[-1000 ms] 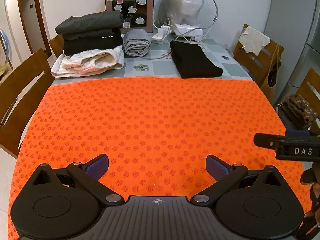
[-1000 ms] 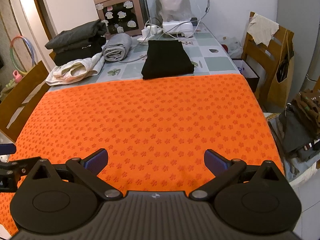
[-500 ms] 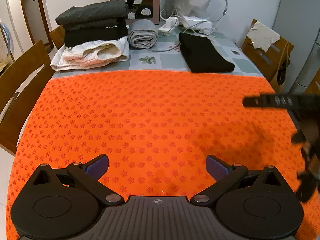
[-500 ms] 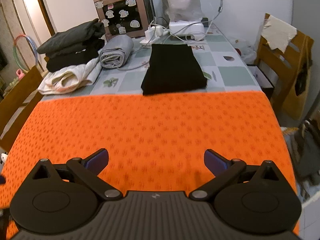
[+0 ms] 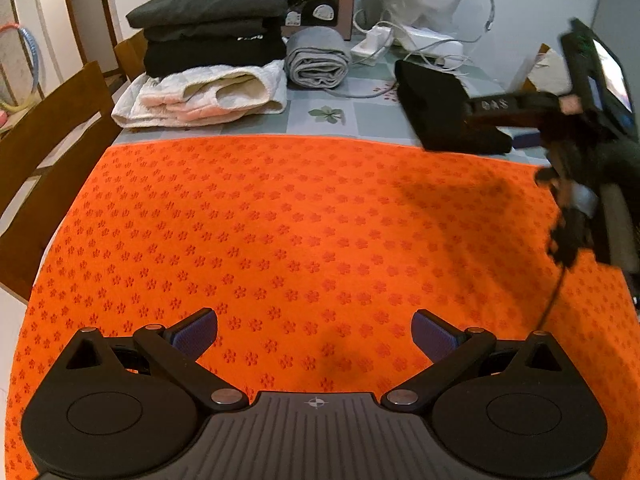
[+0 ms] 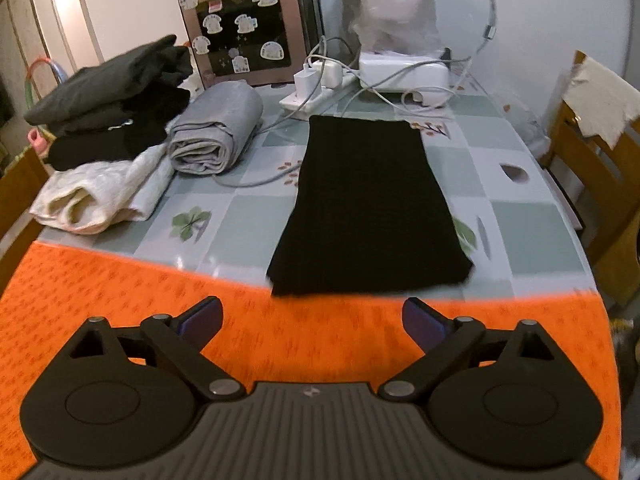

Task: Fold clothes
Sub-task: 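Reach the right gripper to the folded black trousers and grasp them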

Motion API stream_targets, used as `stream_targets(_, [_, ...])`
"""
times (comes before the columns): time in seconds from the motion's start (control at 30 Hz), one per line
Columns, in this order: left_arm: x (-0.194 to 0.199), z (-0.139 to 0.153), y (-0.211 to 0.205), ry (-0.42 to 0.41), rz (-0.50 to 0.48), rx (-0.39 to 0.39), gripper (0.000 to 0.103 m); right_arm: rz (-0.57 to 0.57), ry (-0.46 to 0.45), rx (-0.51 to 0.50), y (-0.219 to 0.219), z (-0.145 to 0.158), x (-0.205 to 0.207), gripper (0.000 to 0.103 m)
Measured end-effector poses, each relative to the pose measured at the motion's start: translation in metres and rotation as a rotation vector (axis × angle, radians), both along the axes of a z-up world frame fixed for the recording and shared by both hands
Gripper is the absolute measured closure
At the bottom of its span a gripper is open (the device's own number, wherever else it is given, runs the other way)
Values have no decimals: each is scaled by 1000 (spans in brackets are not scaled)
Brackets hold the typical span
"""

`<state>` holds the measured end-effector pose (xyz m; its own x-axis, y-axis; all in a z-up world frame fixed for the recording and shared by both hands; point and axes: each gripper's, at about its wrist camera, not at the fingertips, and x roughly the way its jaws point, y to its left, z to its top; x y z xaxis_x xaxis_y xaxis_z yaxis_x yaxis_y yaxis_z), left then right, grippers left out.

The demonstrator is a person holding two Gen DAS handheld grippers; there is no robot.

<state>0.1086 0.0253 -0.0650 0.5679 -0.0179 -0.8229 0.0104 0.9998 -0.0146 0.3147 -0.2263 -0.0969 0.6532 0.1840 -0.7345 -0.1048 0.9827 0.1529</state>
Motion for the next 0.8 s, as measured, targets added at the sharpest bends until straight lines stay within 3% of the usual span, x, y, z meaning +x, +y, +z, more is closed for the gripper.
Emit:
stream_targets(0.23, [11, -12, 5, 19, 14, -9, 0, 27, 12, -47, 14, -20, 56, 11])
stream_targets(0.33, [15, -15, 7, 18, 13, -5, 0, 42, 32, -70, 19, -30, 73, 24])
stream_targets(0.43, [19, -16, 9, 15, 17, -7, 1, 44, 31, -113, 22, -35, 83, 45])
stream_targets(0.5, [21, -16, 11, 8, 19, -9, 1, 59, 24, -65, 17, -29, 84, 83])
stream_targets(0.6, [24, -15, 13, -5, 21, -9, 2, 53, -17, 1, 6, -8, 76, 89])
stream_targets(0.8, [25, -4, 17, -51, 31, 0, 5, 100, -106, 98, -5, 52, 31, 90])
